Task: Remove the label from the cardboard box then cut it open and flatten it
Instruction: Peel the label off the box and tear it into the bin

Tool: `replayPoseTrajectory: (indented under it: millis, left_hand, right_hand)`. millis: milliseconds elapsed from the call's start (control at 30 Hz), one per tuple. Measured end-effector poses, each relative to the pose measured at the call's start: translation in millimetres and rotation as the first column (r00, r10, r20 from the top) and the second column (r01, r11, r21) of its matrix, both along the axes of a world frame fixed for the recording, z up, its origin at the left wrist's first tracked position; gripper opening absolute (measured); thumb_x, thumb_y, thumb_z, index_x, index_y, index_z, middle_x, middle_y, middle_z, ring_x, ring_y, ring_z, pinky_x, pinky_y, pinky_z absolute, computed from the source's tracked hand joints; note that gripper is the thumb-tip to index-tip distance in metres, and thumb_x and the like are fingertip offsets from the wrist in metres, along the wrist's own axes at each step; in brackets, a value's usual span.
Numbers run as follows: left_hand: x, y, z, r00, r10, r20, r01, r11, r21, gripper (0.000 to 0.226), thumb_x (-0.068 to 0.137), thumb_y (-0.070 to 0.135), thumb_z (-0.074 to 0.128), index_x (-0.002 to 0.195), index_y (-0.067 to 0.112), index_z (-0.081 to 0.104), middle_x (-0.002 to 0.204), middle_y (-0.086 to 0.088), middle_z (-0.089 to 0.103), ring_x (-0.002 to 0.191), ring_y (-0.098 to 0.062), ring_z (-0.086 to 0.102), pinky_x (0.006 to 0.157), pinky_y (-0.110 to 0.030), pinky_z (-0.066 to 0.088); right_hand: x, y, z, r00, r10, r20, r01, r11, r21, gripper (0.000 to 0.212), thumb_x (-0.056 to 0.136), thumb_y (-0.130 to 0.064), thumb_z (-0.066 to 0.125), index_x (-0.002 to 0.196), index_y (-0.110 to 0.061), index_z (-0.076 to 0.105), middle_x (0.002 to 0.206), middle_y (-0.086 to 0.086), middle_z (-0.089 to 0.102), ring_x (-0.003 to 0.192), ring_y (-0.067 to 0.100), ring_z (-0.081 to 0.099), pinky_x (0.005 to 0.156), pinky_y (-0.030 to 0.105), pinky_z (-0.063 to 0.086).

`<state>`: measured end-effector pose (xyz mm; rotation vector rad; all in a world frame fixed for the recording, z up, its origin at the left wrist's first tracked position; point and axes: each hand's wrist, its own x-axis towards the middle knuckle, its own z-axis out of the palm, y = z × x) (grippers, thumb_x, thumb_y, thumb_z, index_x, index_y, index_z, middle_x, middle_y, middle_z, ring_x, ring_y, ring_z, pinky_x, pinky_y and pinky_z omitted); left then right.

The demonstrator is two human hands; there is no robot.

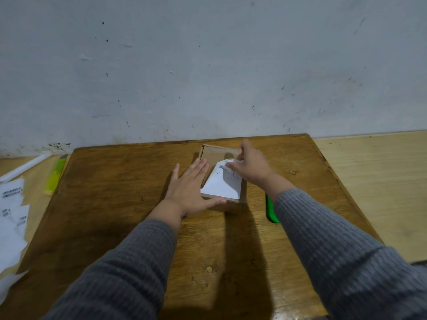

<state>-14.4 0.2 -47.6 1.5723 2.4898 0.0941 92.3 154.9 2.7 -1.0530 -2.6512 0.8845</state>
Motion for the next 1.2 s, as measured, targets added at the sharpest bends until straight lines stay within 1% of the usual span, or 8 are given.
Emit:
replayPoseTrajectory:
  millis: [67,200,367,567,733,933,1067,1200]
  left_hand:
    - [0,0,0,1.000,0.002,-0.002,-0.002,1.000,-0.011,0.115,0.069,0.092,0.029,0.154,0.023,-0.004,0.162,0.009,-0.010,0.147,-0.007,-0.013,0.117,-0.052,-0.012]
    - [0,1,-1,1.000,0.005,0.001,-0.005,1.000,-0.012,0.115,0.069,0.092,0.029,0.154,0.022,-0.004,0.162,0.008,-0.010,0.147,-0.008,-0.013,0.116,-0.051,-0.013]
    - [1,0,0,1.000,0.004,-0.020,-0.004,1.000,-0.030,0.113,0.070,0.091,0.028,0.154,0.023,-0.005,0.162,0.008,-0.011,0.147,-0.008,-0.013,0.116,-0.051,-0.012]
    - [1,2,5,0.999,0.004,-0.035,-0.007,0.997,-0.078,0.113,0.069,0.091,0.026,0.155,0.023,-0.004,0.162,0.008,-0.009,0.148,-0.009,-0.011,0.118,-0.054,-0.007]
    - [2,1,4,0.999,0.009,-0.036,-0.012,0.997,-0.073,0.112,0.070,0.091,0.025,0.155,0.022,-0.003,0.162,0.007,-0.008,0.148,-0.009,-0.011,0.117,-0.056,-0.006]
    - [4,-2,1,1.000,0.012,0.006,-0.012,0.999,-0.049,0.110,0.073,0.089,0.024,0.154,0.020,-0.004,0.162,0.006,-0.009,0.148,-0.010,-0.011,0.117,-0.055,-0.008]
    - [8,-4,2,0.998,-0.043,-0.051,0.042,0.998,-0.037,0.095,0.081,0.082,0.018,0.154,0.025,-0.004,0.162,0.005,-0.011,0.148,-0.013,-0.014,0.114,-0.059,-0.015]
    - [19,-6,2,0.996,-0.080,-0.034,0.081,0.996,0.034,0.080,0.090,0.071,0.022,0.154,0.027,0.002,0.162,0.007,-0.005,0.148,-0.011,-0.009,0.116,-0.058,-0.009]
  right_hand:
    - [2,-1,4,0.999,0.023,-0.039,-0.024,0.999,-0.039,0.029,0.086,-0.025,0.066,0.099,-0.023,0.040,0.092,0.004,0.064,0.082,0.021,0.061,0.070,0.038,0.054]
    - [3,-4,4,0.996,0.048,0.069,-0.054,0.995,0.089,0.023,0.093,-0.041,0.047,0.108,-0.031,0.059,0.109,-0.001,0.069,0.105,0.022,0.059,0.099,0.042,0.033]
    - [-2,-14,0,0.993,-0.099,0.070,0.083,0.978,0.193,0.039,0.080,-0.063,0.057,0.107,-0.036,0.066,0.113,-0.004,0.068,0.111,0.017,0.056,0.093,0.039,0.030]
    - [-1,-16,5,0.989,-0.116,0.093,0.102,0.984,0.146,0.036,0.083,-0.049,0.062,0.113,-0.028,0.067,0.117,-0.005,0.068,0.115,0.018,0.055,0.099,0.040,0.030]
    - [11,-19,17,0.990,-0.119,0.073,0.114,0.991,0.070,0.033,0.084,-0.043,0.064,0.106,-0.021,0.072,0.105,0.001,0.072,0.102,0.020,0.064,0.093,0.043,0.048]
    - [31,-10,13,0.958,-0.285,-0.030,0.281,0.955,-0.094,0.026,0.085,-0.042,0.062,0.103,-0.024,0.071,0.098,0.000,0.071,0.093,0.022,0.065,0.092,0.049,0.049]
    - [36,-13,13,0.954,-0.292,0.066,0.292,0.956,0.003,0.034,0.096,-0.044,0.043,0.121,-0.031,0.062,0.125,0.001,0.063,0.125,0.025,0.047,0.112,0.057,0.022]
    - [27,-28,13,0.955,-0.211,0.210,0.201,0.977,0.065,0.060,0.094,-0.061,0.023,0.131,-0.027,0.055,0.145,0.004,0.045,0.143,0.028,0.019,0.112,0.065,-0.005]
